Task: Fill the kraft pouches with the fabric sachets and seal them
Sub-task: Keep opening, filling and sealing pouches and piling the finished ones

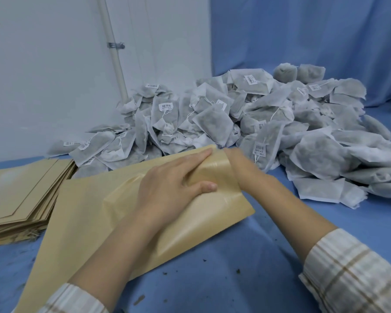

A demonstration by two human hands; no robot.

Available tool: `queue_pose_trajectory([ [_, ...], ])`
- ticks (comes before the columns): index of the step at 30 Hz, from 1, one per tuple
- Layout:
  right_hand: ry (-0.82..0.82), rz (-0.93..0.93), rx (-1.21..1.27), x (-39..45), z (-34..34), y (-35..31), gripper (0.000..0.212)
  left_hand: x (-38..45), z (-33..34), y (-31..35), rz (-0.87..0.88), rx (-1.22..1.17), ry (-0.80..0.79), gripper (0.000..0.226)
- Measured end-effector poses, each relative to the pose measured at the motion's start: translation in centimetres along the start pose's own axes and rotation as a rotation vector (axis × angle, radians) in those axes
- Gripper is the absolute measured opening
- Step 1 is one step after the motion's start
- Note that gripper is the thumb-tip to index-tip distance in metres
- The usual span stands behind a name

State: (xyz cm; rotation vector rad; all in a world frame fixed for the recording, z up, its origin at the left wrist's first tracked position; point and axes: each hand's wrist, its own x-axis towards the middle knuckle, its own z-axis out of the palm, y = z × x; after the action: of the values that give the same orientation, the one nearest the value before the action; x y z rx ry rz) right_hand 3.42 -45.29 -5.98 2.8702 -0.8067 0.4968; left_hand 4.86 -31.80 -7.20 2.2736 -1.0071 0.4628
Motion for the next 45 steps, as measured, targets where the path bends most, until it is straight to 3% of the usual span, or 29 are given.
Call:
queue_pose_trajectory([
  [1, -0.034, -0.266, 0.037, 1.5, -0.4, 2.3, 0.033, 0.1, 0.0, -0.2, -0.019, 0.015, 0.007, 0.061],
  [2, -0.084, -0.364, 0.011, 2.1, -0.4, 4.2, 0.023, 0.1, 0.1, -0.4, -0.032, 0.028, 0.015, 0.061],
  [5, 0.076, -0.192, -0.277, 3.3, 1.4, 5.0, 0.038, 0.1, 0.2, -0.6, -0.05, 0.035, 0.032, 0.061],
  [7, -0.016, -0.023, -0.37, 3.1, 2.2, 5.1, 0.047, 0.1, 0.2, -0.6, -0.059, 0.036, 0.032, 0.061],
  [9, -0.15, 0.141, -0.323, 3.4, 2.5, 5.9, 0.046, 0.1, 0.1, -0.7, -0.064, 0.041, 0.038, 0.061],
  [12, -0.091, 0.122, -0.211, 3.7, 2.9, 5.8, 0.045, 0.2, 0.1, -0.7, -0.084, 0.048, 0.032, 0.061],
  [14, 0.058, 0.082, 0.06, 4.0, 2.6, 5.6, 0.044, 0.1, 0.0, -0.8, -0.101, 0.047, 0.036, 0.062],
  [17, 0.247, 0.171, 0.838, 4.0, 1.6, 5.5, 0.037, 0.2, -0.2, -1.1, -0.127, 0.045, 0.065, 0.063],
  [19, 0.067, 0.299, 1.4, 4.1, 1.0, 5.4, 0.031, 0.2, -0.2, -1.2, -0.146, 0.058, 0.086, 0.063],
  [21, -0.327, 0.323, 1.846, 4.0, 1.1, 5.5, 0.026, 0.2, -0.3, -1.2, -0.151, 0.061, 0.099, 0.063],
  [23, -0.669, 0.214, 1.972, 3.9, 1.4, 5.9, 0.026, 0.2, -0.4, -1.2, -0.141, 0.054, 0.111, 0.062],
  [26, -0.87, 0.042, 1.881, 3.7, 2.1, 6.1, 0.027, 0.2, -0.5, -1.0, -0.119, 0.03, 0.134, 0.061],
  [29, -0.829, -0.005, 1.727, 3.8, 2.2, 6.2, 0.032, 0.2, -0.5, -0.8, -0.122, 0.014, 0.144, 0.06],
  [36, -0.805, -0.137, 1.612, 3.6, 2.7, 7.8, 0.015, 0.3, -0.9, -0.6, -0.16, -0.078, 0.137, 0.062],
  [40, -0.843, -0.197, 1.468, 3.1, 2.5, 7.2, 0.038, 0.2, -1.0, -0.1, -0.102, -0.152, 0.099, 0.066],
  [43, -0.857, -0.223, 1.351, 2.5, 0.8, 6.7, 0.014, 0.0, -0.4, 0.5, -0.034, -0.138, 0.031, 0.067],
  [45, -0.85, -0.185, 1.217, 0.9, 0.0, 4.2, 0.02, -0.1, 0.0, 0.8, 0.032, -0.066, 0.012, 0.066],
])
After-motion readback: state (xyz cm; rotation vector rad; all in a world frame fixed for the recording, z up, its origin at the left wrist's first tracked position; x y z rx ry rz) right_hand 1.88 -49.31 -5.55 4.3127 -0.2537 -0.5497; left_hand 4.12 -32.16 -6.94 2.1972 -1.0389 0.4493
